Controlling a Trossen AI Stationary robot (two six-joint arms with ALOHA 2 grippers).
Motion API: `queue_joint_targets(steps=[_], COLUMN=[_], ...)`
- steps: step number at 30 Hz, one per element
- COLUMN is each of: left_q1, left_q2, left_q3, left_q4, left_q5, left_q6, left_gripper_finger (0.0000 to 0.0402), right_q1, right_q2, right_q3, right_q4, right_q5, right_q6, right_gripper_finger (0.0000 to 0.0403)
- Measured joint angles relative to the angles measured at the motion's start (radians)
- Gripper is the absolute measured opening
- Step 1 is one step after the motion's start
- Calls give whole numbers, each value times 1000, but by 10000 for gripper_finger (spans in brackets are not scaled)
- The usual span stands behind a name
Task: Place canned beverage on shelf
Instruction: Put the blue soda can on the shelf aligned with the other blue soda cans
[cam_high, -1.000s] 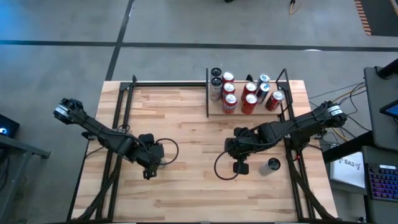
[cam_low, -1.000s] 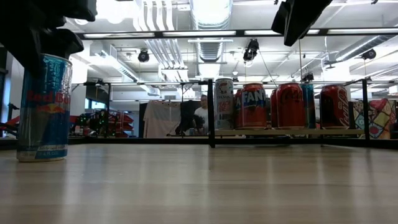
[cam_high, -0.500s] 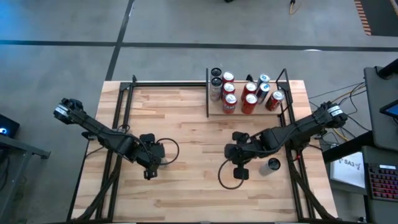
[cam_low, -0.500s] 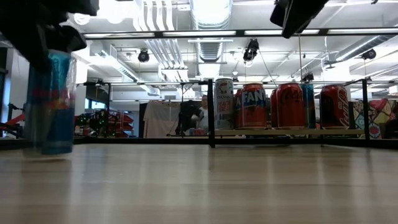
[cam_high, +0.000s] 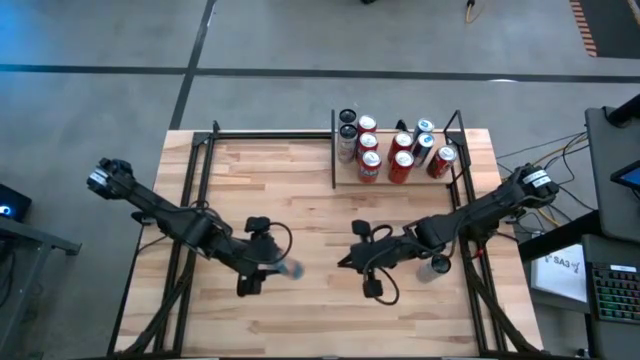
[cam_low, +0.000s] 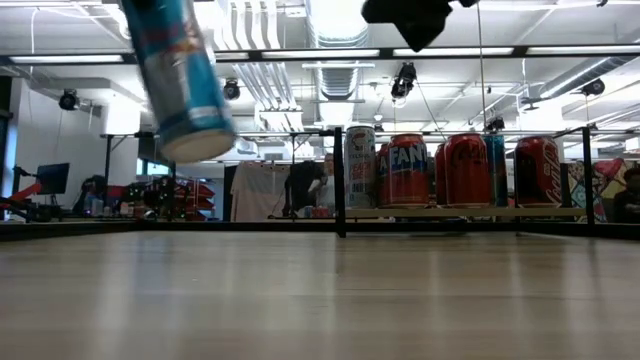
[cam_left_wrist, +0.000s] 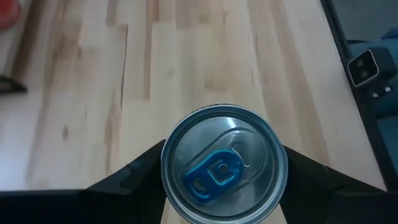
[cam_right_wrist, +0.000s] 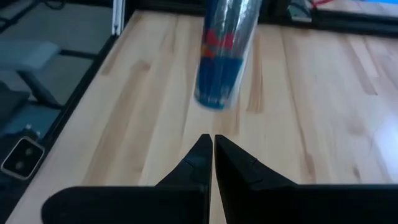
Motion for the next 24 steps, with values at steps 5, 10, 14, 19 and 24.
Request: queue_joint_targets(steps=[5, 10, 14, 19, 24], left_q1=[17, 52, 78, 97, 111], left_q2=[46, 130, 201, 262, 290], left_q3=[12, 33, 74, 117, 142], left_q4=[77, 124, 129, 124, 121], left_q5=[-19, -20, -20, -20, -20], left_q6=[107, 215, 287, 344, 361], left_gripper_finger=[223, 223, 223, 226, 231], right_q1=[-8, -13, -13, -13, -13], right_q2=[1, 1, 1, 1, 2], right_q3=[-40, -33, -30, -30, -30], right_q4=[110, 103, 96, 94, 88], right_q5=[1, 0, 0, -1, -1], right_q6=[-9, -19, -20, -54, -54], right_gripper_finger=[9, 9, 9, 9, 9])
